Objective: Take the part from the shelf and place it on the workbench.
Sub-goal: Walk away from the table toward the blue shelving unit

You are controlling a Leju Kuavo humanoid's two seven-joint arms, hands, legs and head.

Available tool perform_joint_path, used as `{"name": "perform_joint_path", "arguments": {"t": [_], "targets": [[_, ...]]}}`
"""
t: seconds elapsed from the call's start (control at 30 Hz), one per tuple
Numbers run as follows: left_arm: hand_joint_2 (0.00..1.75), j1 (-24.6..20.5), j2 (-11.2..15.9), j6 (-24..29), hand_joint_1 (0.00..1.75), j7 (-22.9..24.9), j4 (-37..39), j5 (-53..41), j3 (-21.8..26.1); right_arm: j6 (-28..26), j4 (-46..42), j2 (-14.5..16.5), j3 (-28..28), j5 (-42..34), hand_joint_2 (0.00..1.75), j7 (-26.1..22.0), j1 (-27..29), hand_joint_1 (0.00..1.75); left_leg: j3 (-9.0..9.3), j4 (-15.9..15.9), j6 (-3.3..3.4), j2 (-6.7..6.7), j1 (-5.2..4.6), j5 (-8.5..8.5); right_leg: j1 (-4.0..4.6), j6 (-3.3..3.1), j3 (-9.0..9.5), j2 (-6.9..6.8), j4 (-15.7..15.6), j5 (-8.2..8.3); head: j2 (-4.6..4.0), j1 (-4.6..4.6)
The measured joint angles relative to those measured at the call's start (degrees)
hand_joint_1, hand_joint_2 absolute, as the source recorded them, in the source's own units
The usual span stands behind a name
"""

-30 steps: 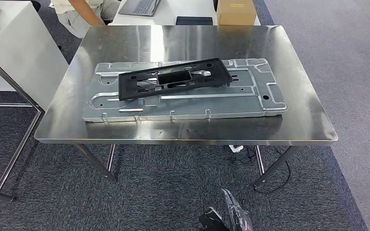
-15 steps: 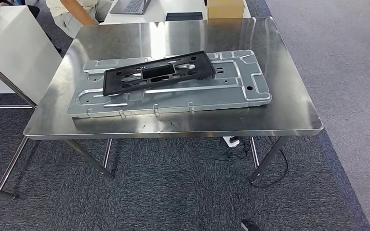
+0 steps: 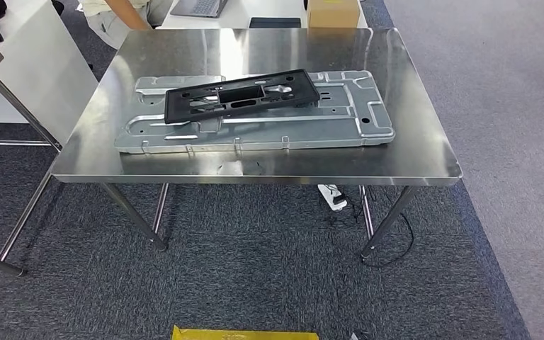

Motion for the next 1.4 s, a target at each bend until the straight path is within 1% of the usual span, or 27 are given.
{"name": "perform_joint_path", "arguments": {"t": [0.03, 0.07, 0.1, 0.17, 0.2, 0.3, 0.37, 0.43, 0.47, 0.5, 0.57, 0.63, 0.67, 0.73, 0.8, 0.83, 0.9, 0.97, 1.0, 1.07, 1.1, 1.13, 1.2, 1.23, 1.3, 1.33, 1.4], "targets": [[0.0, 0.0, 0.0, 0.0, 0.0, -0.2, 0.0, -0.5, -0.3, 0.4, 0.6, 0.3, -0.1, 0.7, 0.0, -0.9, -0.1, 0.0, -0.9, 0.5, -0.31, 0.02, 0.26, 0.34, -0.34, 0.48, 1.36, -0.03, -0.5, 1.22, 0.0, -0.01], [0.0, 0.0, -0.1, 0.1, 0.0, -0.3, 0.0, -0.8, -0.6, 0.6, 1.1, 0.5, -0.1, 1.4, 0.0, -1.6, -0.1, 0.0, -1.83, 1.3, -0.65, 0.0, 0.55, 0.56, -0.68, 0.98, 3.62, -0.06, -2.8, 2.72, 0.0, 0.01], [0.0, 0.0, 0.0, 0.1, 0.0, -0.4, 0.0, -0.9, -0.7, 0.6, 1.4, 0.7, -0.1, 2.0, 0.0, -1.9, -0.2, 0.0, -2.77, 2.1, -1.04, -0.03, 0.79, 0.66, -0.93, 1.51, 6.19, -0.09, -6.2, 3.2, 0.01, 0.05], [0.0, -0.1, 0.0, 0.2, 0.0, -0.5, 0.0, -0.7, -0.9, 0.7, 2.1, 1.1, -0.1, 3.0, 0.0, -2.0, -0.5, 0.0, -4.2, 3.8, -1.88, -0.1, 0.87, 0.65, -0.88, 1.37, 9.61, 0.08, -11.3, 2.8, 0.01, 0.19], [0.0, -0.1, 0.0, 0.2, 0.0, -0.5, 0.0, -0.5, -0.9, 0.7, 2.5, 1.3, -0.1, 3.3, 0.0, -1.7, -0.6, 0.0, -4.56, 4.4, -2.27, -0.12, 0.78, 0.71, -0.72, 0.86, 9.97, 0.2, -12.2, 2.16, 0.02, 0.21], [0.0, 0.0, 0.1, 0.2, 0.0, -0.6, -0.1, 0.1, -0.9, 0.7, 3.4, 1.5, -0.1, 3.5, 0.0, -0.7, -0.7, 0.0, -5.16, 5.2, -3.27, -0.27, 0.88, 0.53, -0.63, -1.19, 8.94, 0.18, -12.2, 2.72, 0.01, 0.06], [0.0, 0.0, 0.2, 0.1, 0.0, -0.6, -0.1, 0.3, -0.9, 0.7, 3.9, 1.6, -0.1, 3.5, 0.0, -0.5, -0.8, 0.0, -6.36, 8.3, -3.93, -0.45, 1.08, -3.1, -0.7, -2.23, 7.76, 0.02, -12.4, 3.67, 0.0, -0.19], [0.0, 0.0, 0.2, 0.1, 0.0, -0.6, -0.1, 0.4, -0.9, 0.7, 4.2, 1.6, -0.1, 3.5, 0.0, -0.2, -0.9, 0.0, -7.9, 14.5, -4.34, -0.55, 1.12, -8.63, -0.55, -2.68, 6.37, -0.02, -12.4, 4.77, 0.0, -0.42], [0.0, 0.0, 0.2, 0.1, 0.0, -0.6, -0.1, 0.4, -0.9, 0.6, 4.4, 1.7, -0.1, 3.4, 0.0, 0.0, -0.9, 0.0, -8.33, 17.4, -4.39, -0.56, 1.12, -10.34, -0.44, -2.72, 5.65, -0.02, -12.4, 5.35, 0.0, -0.44], [0.0, -0.1, 0.2, 0.1, 0.0, -0.5, -0.1, 0.5, -0.9, 0.5, 4.5, 1.7, -0.1, 3.3, 0.0, 0.3, -0.9, 0.0, -8.18, 19.2, -4.35, -0.58, 1.12, -10.73, -0.33, -2.71, 4.91, -0.03, -12.3, 5.93, 0.0, -0.44], [0.0, 0.0, 0.2, 0.1, 0.0, -0.5, -0.1, 1.0, -0.9, 0.1, 4.8, 1.8, -0.1, 3.0, 0.0, 1.1, -0.9, 0.0, -5.35, 17.7, -3.9, -0.64, 1.1, -8.18, -0.11, -2.62, 3.41, -0.01, -12.1, 7.08, 0.0, -0.45], [0.0, -0.1, 0.2, 0.1, 0.0, -0.5, -0.1, 1.8, -0.9, -0.4, 5.0, 2.0, -0.1, 2.6, 0.0, 2.1, -0.9, 0.0, 0.34, 10.0, -3.03, -0.85, 0.93, -5.81, 0.1, -2.33, 2.22, 0.08, -12.1, 8.2, 0.01, -0.45], [0.0, -0.1, 0.2, 0.1, 0.0, -0.5, -0.1, 2.1, -0.9, -0.6, 5.1, 2.1, -0.1, 2.4, 0.0, 2.6, -0.9, 0.0, 2.89, 6.1, -2.69, -0.97, 0.78, -5.71, 0.14, -2.07, 1.96, 0.1, -12.2, 8.74, 0.01, -0.41], [0.0, -0.2, 0.2, 0.1, 0.0, -0.5, -0.1, 2.5, -0.8, -0.9, 5.2, 2.2, -0.1, 2.0, 0.0, 3.2, -0.9, 0.0, 4.95, 2.1, -2.24, -1.17, 0.37, -6.34, 0.07, -1.38, 1.99, 0.06, -12.7, 9.86, 0.02, -0.53], [0.0, -0.2, 0.1, 0.0, 0.0, -0.5, 0.0, 2.3, -0.7, -1.0, 5.4, 2.4, 0.0, 1.8, 0.0, 3.3, -1.0, 0.0, 4.43, 1.3, -1.81, -1.02, 0.4, -5.13, -0.03, -0.67, 2.02, 0.11, -13.2, 10.62, 0.01, -0.71], [0.0, -0.2, 0.1, -0.1, 0.0, -0.5, 0.0, 2.1, -0.7, -1.1, 5.4, 2.4, 0.0, 1.8, 0.0, 3.1, -1.0, 0.0, 4.01, 0.9, -1.5, -0.88, 0.52, -4.39, 0.02, -0.42, 1.74, 0.13, -12.8, 9.78, 0.01, -0.69], [0.0, -0.3, -0.1, -0.1, 0.0, -0.4, 0.0, 1.5, -0.7, -1.1, 5.6, 2.6, 0.1, 1.7, 0.0, 2.8, -1.0, 0.0, 2.73, 0.4, -0.78, -0.56, 0.71, -2.78, 0.05, -0.19, 0.59, 0.16, -9.0, 4.86, 0.01, -0.39], [0.0, -0.3, -0.1, -0.2, 0.0, -0.2, 0.0, 1.0, -0.7, -1.1, 5.6, 2.8, 0.4, 1.8, 0.0, 2.5, -1.0, 0.0, 1.04, 0.6, -0.36, -0.45, 0.48, -1.53, 0.11, -0.1, -0.69, 0.14, -2.0, -0.43, 0.01, -0.21], [0.0, -0.3, -0.1, -0.3, 0.0, 0.0, 0.0, 1.0, -0.7, -1.1, 5.6, 2.9, 0.5, 1.8, 0.0, 2.3, -1.0, 0.0, 0.11, 0.8, -0.36, -0.38, 0.36, -0.95, 0.11, -0.07, -0.78, 0.14, 0.8, -1.21, 0.0, -0.18], [0.0, -0.3, -0.2, -0.7, 0.0, 0.5, 0.0, 1.0, -0.7, -0.9, 5.6, 3.0, 0.8, 1.9, 0.0, 2.2, -1.0, 0.0, -1.85, 1.6, -0.5, -0.3, 0.2, 0.04, 0.13, -0.16, 1.35, 0.13, 1.5, 1.08, 0.0, -0.2], [0.0, -0.3, -0.2, -1.0, 0.0, 0.8, 0.0, 1.1, -0.7, -0.8, 5.6, 3.1, 0.9, 1.9, 0.0, 2.2, -1.1, 0.0, -2.83, 2.2, -0.63, -0.3, 0.18, 0.39, 0.13, -0.29, 3.86, 0.11, -0.9, 2.72, 0.0, -0.19], [0.0, -0.4, -0.2, -1.2, 0.0, 1.2, 0.0, 1.2, -0.7, -0.7, 5.6, 3.1, 1.1, 1.9, 0.0, 2.2, -1.1, 0.0, -3.66, 2.9, -0.8, -0.3, 0.18, 0.64, 0.17, -0.5, 6.88, 0.07, -4.7, 3.05, 0.01, -0.19], [0.0, -0.4, -0.3, -1.6, 0.0, 1.7, 0.0, 1.4, -0.7, -0.3, 5.6, 3.1, 1.5, 1.9, 0.0, 2.1, -1.3, 0.0, -4.66, 4.1, -1.23, -0.28, 0.03, 1.0, 0.48, -0.98, 11.87, 0.03, -11.9, 1.69, 0.01, -0.22], [0.0, -0.4, -0.3, -1.7, 0.0, 2.0, 0.0, 1.4, -0.7, -0.1, 5.6, 3.2, 1.7, 1.9, 0.0, 2.0, -1.4, 0.0, -4.88, 4.4, -1.49, -0.26, -0.03, 1.27, 0.62, -1.25, 12.89, 0.02, -13.7, 0.78, 0.01, -0.22], [0.0, -0.4, -0.2, -1.9, 0.0, 2.3, 0.0, 1.4, -0.7, 0.4, 5.6, 3.4, 1.9, 1.9, 0.0, 2.0, -1.4, 0.0, -5.25, 4.6, -2.12, -0.34, -0.11, 1.83, 0.49, -1.9, 12.35, -0.04, -14.2, 1.34, 0.0, -0.2], [0.0, -0.3, -0.2, -2.0, 0.0, 2.5, 0.0, 1.4, -0.7, 0.6, 5.7, 3.4, 2.1, 1.9, 0.0, 2.0, -1.5, 0.0, -5.74, 5.1, -2.47, -0.46, -0.11, 1.22, 0.3, -2.28, 11.67, -0.11, -14.3, 1.92, 0.0, -0.22], [0.0, -0.3, -0.1, -2.2, 0.0, 2.8, 0.0, 1.3, -0.7, 1.0, 5.7, 3.5, 2.3, 1.9, 0.0, 2.1, -1.5, 0.0, -7.22, 8.5, -3.27, -0.69, 0.19, -2.95, 0.02, -2.94, 10.05, -0.3, -14.4, 3.26, 0.0, -0.49]]}}
